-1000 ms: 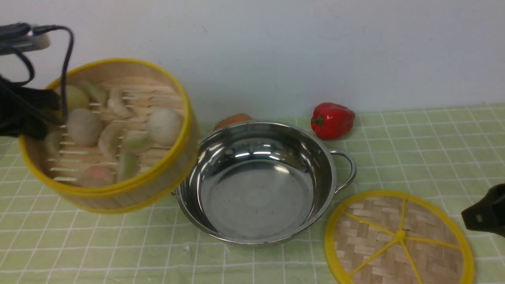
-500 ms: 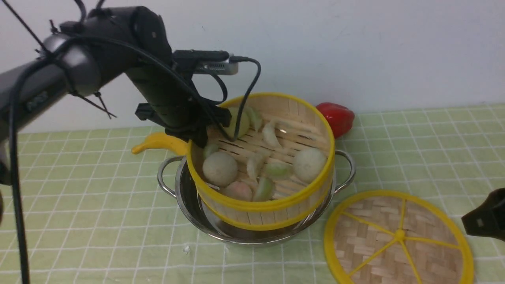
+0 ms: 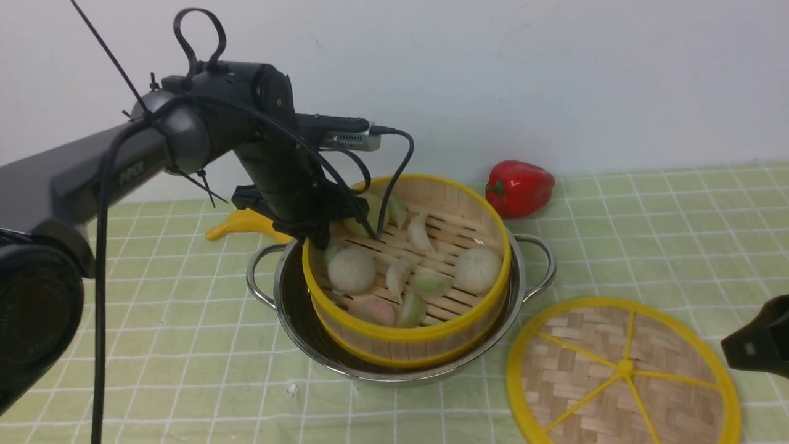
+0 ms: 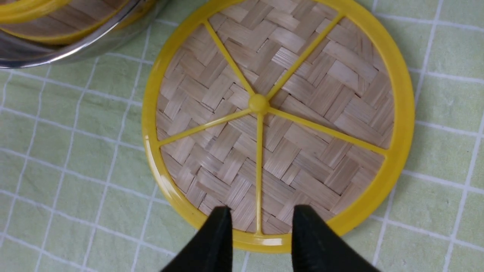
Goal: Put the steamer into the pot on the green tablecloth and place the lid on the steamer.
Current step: 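Place the bamboo steamer basket with dumplings into the steel pot with the left gripper, then move the gripper down to the bamboo steamer lid and grasp its center knob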
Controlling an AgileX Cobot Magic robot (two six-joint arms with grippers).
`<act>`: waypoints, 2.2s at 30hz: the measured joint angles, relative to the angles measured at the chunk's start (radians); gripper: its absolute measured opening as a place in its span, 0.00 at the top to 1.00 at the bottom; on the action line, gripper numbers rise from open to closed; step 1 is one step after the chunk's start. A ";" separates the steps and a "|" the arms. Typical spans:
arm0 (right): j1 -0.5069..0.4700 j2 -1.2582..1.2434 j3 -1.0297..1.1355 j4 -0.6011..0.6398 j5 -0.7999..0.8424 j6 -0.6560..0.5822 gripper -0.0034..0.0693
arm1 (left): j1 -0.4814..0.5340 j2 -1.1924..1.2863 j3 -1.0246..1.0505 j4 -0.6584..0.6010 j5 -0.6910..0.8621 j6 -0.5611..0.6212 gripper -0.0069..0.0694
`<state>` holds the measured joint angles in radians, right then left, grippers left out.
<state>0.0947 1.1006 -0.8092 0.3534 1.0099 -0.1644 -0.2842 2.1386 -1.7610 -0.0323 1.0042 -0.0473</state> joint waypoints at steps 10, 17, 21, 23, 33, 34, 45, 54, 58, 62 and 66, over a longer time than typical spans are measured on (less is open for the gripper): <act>0.000 0.000 0.000 0.000 0.000 0.000 0.62 | 0.000 0.049 -0.003 0.015 0.012 -0.006 0.87; 0.000 0.000 0.000 0.000 0.001 0.000 0.62 | 0.001 0.056 -0.006 0.016 0.012 0.004 0.86; 0.000 0.000 0.000 0.000 0.001 0.000 0.62 | 0.002 0.056 -0.009 0.013 0.012 0.024 0.80; 0.000 0.000 0.000 0.000 0.001 0.000 0.62 | 0.004 0.056 -0.009 0.007 0.012 0.031 0.71; 0.000 0.000 0.000 0.004 -0.019 0.000 0.62 | 0.004 0.056 -0.181 -0.007 0.192 0.032 0.35; 0.000 0.000 0.000 0.005 -0.022 0.000 0.62 | 0.004 0.056 -0.188 -0.007 0.194 0.032 0.35; 0.251 0.176 -0.036 -0.026 -0.129 0.073 0.67 | 0.003 -0.184 -0.328 -0.007 0.207 0.047 0.53; 0.314 0.322 -0.139 -0.422 -0.073 0.407 0.67 | 0.003 -0.588 -0.295 0.002 0.207 0.131 0.83; 0.314 0.383 -0.139 -0.472 -0.092 0.431 0.62 | 0.003 -0.833 -0.156 0.012 0.207 0.158 0.94; 0.314 0.428 -0.139 -0.481 -0.145 0.433 0.59 | 0.003 -1.028 0.062 0.014 0.189 0.163 0.94; 0.314 0.464 -0.139 -0.476 -0.182 0.433 0.58 | 0.003 -1.221 0.326 0.013 0.057 0.163 0.94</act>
<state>0.4087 1.5644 -0.9484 -0.1223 0.8277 0.2685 -0.2814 0.9173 -1.4351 -0.0191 1.0608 0.1159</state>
